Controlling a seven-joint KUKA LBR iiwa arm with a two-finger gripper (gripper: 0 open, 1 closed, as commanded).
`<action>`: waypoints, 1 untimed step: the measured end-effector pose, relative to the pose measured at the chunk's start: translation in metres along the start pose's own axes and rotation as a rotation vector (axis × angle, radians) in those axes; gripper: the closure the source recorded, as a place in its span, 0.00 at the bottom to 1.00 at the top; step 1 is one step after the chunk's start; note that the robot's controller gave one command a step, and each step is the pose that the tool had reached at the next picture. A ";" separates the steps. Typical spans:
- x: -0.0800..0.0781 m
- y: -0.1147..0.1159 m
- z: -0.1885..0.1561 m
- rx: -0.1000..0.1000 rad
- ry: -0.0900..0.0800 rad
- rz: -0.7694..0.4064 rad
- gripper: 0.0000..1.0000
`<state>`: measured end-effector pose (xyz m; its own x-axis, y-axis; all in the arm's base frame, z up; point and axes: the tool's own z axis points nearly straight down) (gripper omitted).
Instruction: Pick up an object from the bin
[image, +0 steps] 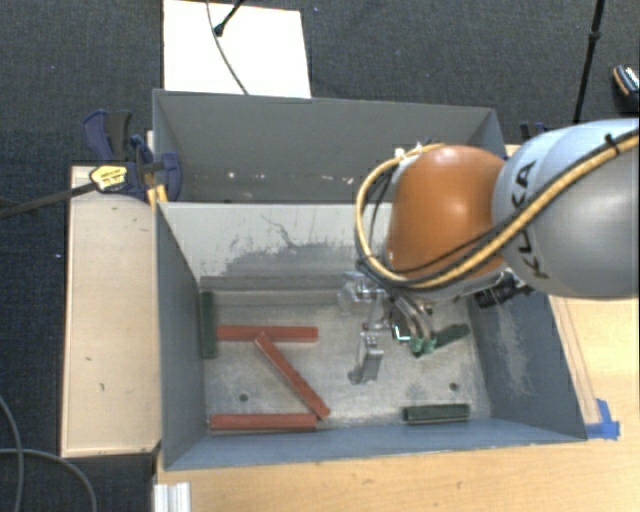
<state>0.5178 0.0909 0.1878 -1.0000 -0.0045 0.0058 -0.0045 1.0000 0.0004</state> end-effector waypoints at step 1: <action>-0.070 0.095 0.100 -0.002 -0.005 -0.153 0.00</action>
Offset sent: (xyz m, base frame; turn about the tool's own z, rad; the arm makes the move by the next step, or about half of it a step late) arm 0.0694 0.0921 -0.0983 -0.1510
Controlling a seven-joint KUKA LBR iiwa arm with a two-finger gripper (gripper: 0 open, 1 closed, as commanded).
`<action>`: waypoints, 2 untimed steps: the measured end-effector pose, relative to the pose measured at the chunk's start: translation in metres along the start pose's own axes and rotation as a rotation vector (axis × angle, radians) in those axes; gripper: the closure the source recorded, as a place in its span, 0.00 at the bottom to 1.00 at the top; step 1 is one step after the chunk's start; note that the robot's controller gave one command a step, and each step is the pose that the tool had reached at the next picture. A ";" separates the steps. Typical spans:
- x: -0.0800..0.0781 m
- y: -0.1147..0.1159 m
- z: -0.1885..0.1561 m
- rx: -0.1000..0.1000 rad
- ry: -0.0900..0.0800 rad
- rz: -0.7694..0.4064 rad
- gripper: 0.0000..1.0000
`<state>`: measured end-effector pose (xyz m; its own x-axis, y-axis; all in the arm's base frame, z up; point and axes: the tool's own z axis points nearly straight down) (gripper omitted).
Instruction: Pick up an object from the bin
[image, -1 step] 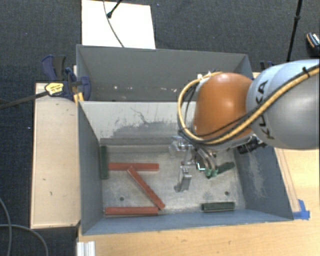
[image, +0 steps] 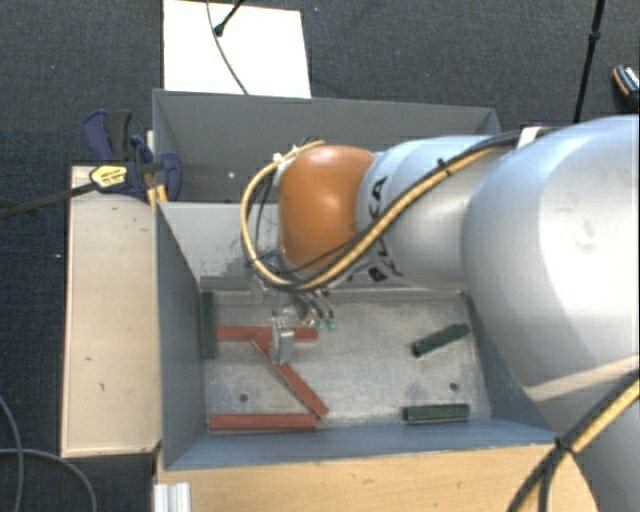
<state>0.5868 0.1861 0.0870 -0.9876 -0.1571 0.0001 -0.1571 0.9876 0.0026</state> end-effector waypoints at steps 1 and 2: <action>0.014 0.006 0.016 0.002 -0.001 -0.041 0.00; 0.012 0.006 0.012 0.001 -0.004 -0.036 1.00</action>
Offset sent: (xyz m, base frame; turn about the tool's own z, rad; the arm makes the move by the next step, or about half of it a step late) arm -0.0155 0.0035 -0.0170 -0.0433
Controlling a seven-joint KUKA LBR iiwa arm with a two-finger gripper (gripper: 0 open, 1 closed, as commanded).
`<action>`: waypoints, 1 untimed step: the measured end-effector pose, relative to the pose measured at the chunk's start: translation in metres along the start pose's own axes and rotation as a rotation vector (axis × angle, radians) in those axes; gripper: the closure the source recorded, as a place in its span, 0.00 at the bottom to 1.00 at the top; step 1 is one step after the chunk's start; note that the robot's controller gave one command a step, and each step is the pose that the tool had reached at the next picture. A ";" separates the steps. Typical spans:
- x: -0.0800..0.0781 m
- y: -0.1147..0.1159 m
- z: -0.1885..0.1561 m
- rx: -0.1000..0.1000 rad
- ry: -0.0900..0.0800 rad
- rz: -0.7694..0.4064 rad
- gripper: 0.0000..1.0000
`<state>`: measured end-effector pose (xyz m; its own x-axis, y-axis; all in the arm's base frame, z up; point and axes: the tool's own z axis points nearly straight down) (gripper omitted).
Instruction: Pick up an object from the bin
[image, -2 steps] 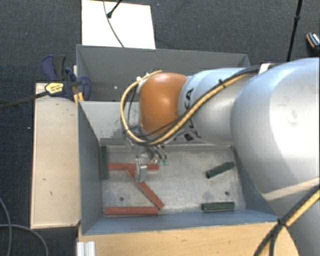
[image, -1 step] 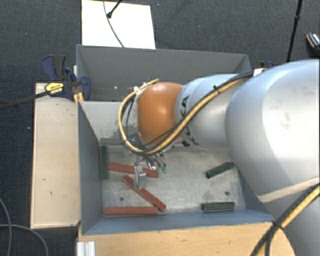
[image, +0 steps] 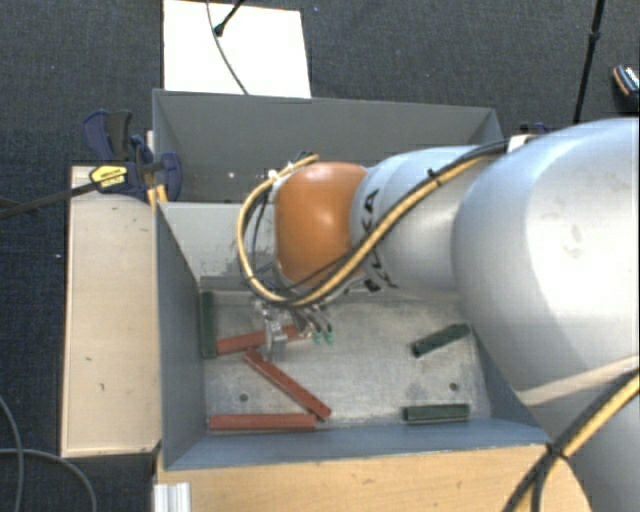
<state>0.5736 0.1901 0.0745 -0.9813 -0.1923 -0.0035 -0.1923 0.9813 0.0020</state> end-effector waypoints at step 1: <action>0.014 0.000 -0.174 0.001 -0.008 0.003 1.00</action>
Offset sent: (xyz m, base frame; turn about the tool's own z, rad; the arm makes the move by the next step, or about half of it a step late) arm -0.0166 -0.0038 0.1684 -0.0051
